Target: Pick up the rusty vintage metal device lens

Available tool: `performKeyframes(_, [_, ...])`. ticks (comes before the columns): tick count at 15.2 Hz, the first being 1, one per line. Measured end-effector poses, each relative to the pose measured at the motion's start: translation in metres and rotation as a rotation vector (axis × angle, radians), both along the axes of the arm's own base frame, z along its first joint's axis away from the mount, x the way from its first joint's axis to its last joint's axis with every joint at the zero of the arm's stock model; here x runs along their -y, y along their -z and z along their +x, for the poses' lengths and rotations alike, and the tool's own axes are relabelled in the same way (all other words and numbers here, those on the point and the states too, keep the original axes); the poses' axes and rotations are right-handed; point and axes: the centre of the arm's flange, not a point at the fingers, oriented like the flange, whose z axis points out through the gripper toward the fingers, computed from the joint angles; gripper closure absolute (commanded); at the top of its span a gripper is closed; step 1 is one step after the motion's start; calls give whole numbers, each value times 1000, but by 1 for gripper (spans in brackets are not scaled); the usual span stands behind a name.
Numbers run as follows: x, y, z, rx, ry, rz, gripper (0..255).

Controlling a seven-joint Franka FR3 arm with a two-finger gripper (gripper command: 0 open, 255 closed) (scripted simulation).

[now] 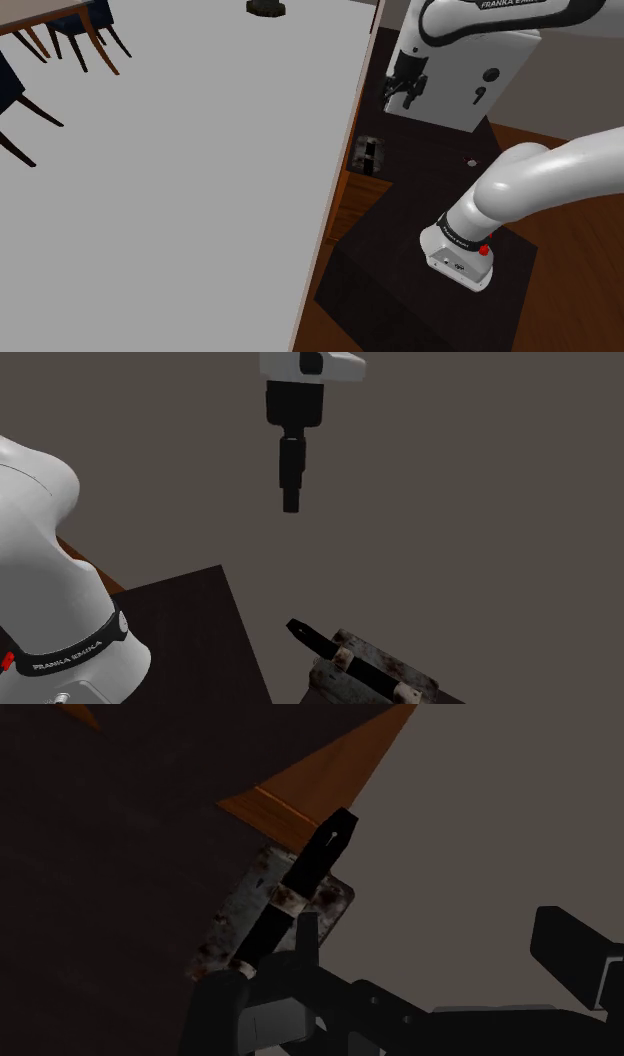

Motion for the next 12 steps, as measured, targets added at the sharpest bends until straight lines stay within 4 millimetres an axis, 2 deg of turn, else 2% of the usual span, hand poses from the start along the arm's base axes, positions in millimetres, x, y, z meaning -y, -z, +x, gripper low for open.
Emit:
performKeyframes(6, [18, 78, 16, -42, 148, 34, 0])
performKeyframes(12, [42, 159, 23, -83, 295, 67, 0])
